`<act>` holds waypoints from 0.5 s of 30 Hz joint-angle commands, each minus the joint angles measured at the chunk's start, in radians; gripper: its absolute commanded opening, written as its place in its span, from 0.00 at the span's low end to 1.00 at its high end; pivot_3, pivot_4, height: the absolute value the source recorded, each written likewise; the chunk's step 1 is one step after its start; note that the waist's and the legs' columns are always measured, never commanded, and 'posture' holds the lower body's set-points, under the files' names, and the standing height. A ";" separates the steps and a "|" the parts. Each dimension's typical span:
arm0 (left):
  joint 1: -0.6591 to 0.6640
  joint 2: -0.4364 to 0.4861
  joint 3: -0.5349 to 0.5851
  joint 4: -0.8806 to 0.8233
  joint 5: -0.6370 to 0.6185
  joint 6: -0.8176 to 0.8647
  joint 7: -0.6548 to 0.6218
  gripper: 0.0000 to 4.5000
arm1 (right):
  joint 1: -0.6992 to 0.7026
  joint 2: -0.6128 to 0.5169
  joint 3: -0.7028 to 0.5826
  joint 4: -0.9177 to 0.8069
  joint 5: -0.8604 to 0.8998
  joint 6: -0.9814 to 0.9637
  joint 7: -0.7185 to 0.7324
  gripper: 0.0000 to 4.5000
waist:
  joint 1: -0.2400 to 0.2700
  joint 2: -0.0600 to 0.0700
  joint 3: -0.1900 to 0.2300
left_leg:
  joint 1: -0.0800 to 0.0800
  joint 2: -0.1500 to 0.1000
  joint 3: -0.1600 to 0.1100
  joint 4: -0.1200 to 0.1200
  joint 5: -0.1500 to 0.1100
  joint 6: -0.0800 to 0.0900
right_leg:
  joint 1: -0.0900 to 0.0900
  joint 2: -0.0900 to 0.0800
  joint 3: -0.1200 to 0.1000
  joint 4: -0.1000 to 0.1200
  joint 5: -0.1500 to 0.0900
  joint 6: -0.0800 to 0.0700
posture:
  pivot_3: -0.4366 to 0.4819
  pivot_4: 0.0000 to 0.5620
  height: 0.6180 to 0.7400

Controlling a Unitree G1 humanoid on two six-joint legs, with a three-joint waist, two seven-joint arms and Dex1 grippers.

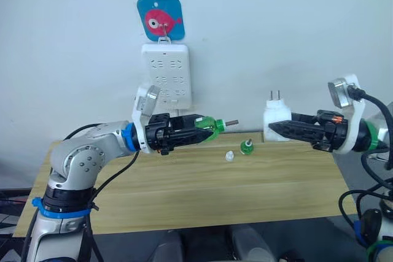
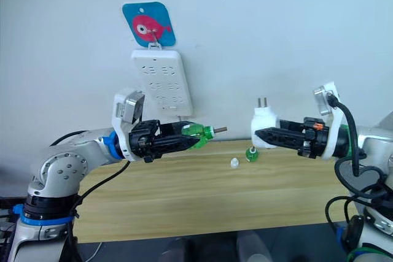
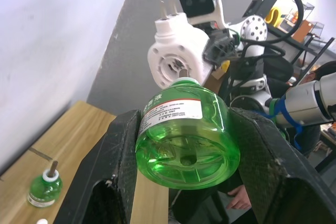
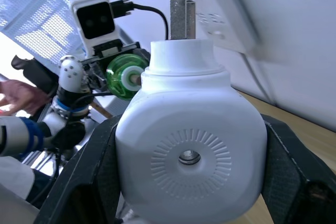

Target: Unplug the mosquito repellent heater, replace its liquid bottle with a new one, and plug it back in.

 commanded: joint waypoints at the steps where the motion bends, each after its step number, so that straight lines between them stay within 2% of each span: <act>1: -0.024 0.017 0.041 -0.045 -0.055 0.020 0.002 0.51 | -0.030 0.021 0.003 0.010 0.144 -0.003 -0.108 0.66 | -0.001 0.000 -0.010 | 0.001 0.000 0.000 0.000 0.000 0.000 | 0.001 0.000 0.000 0.000 0.000 0.000 | 0.34 0.05 1.00; 6: -0.016 0.047 0.043 -0.073 -0.060 0.035 -0.008 0.51 | -0.021 0.007 0.083 0.046 0.304 -0.091 -0.240 0.66 | 0.000 0.000 -0.027 | 0.004 0.000 0.001 0.000 0.000 0.000 | 0.003 0.002 0.001 0.001 0.000 0.000 | 0.36 0.03 1.00; 15: -0.017 0.069 0.024 -0.075 -0.021 0.019 -0.048 0.51 | 0.007 -0.117 0.242 0.061 0.552 -0.268 -0.369 0.66 | 0.008 -0.001 -0.039 | 0.004 0.001 0.001 0.000 0.000 0.001 | 0.003 0.002 0.002 0.002 0.000 0.000 | 0.37 0.02 1.00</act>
